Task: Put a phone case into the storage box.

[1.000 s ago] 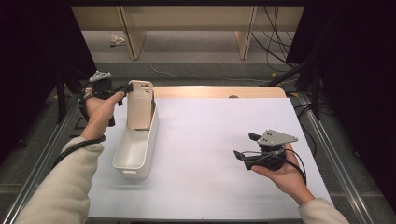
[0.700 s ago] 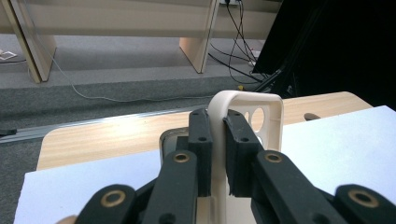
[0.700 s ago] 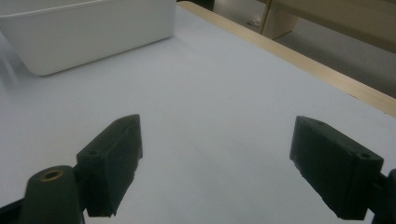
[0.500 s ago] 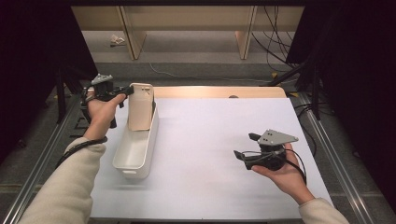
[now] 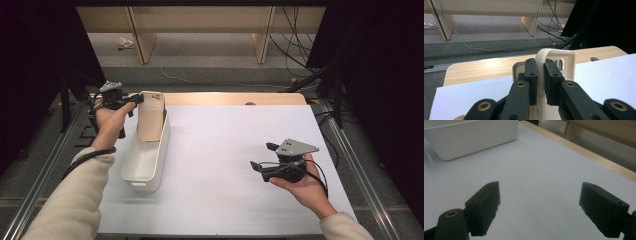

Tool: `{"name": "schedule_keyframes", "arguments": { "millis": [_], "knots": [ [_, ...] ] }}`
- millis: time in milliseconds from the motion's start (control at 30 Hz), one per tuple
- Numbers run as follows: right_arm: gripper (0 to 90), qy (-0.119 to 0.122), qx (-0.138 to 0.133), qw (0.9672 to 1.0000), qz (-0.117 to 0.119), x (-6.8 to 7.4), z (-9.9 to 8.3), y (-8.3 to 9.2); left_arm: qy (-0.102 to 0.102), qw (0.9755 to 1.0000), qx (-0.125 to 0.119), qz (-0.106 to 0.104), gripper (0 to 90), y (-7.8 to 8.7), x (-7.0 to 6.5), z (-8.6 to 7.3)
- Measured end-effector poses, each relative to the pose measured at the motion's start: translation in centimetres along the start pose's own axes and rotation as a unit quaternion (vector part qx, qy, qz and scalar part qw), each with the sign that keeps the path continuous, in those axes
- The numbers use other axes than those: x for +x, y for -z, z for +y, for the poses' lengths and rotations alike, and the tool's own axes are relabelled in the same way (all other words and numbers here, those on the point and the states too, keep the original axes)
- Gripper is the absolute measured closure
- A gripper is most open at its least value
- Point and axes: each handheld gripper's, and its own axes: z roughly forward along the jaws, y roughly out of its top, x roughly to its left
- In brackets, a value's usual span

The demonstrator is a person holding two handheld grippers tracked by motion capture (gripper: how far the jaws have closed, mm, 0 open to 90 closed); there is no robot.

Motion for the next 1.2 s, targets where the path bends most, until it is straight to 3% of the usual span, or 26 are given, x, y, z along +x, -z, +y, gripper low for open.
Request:
{"name": "schedule_keyframes", "arguments": {
  "millis": [333,400,500,600,700,767,933,1067,1200],
  "knots": [
    [17.9,0.000,0.000,1.0000,0.001,0.0,0.0,0.0,0.004,0.9997,0.021,0.010,80.1,-1.1,0.2,-1.5],
    [17.9,-0.001,0.000,1.0000,0.002,0.0,0.0,0.0,-0.008,0.9994,0.026,0.021,76.7,-1.3,0.2,-1.6],
    [18.0,-0.002,0.000,1.0000,0.002,0.0,0.0,0.0,-0.022,0.9985,0.041,0.029,65.0,-1.3,-0.2,-1.4],
    [17.9,0.000,0.001,1.0000,0.001,0.0,0.0,0.0,-0.045,0.9965,0.049,0.052,44.7,-0.9,-0.8,-1.0],
    [17.9,-0.001,0.001,1.0000,0.000,0.0,0.0,0.0,-0.040,0.9967,0.045,0.055,27.5,0.2,-1.6,-0.6],
    [17.8,-0.003,0.001,1.0000,-0.001,-0.1,-0.1,0.0,-0.055,0.9960,0.058,0.040,19.3,1.4,-2.4,-0.7],
    [17.5,-0.005,0.003,1.0000,0.000,-0.1,-0.1,0.0,-0.078,0.9960,0.040,-0.014,11.1,5.7,-4.5,-2.5],
    [17.5,-0.006,0.003,1.0000,-0.001,0.0,-0.1,0.0,-0.077,0.9954,0.032,-0.049,4.7,8.5,-5.6,-5.5],
    [17.5,-0.008,0.003,1.0000,0.000,-0.1,-0.1,-0.1,-0.076,0.9942,0.008,-0.075,4.1,10.6,-6.6,-8.0]
  ]
}}
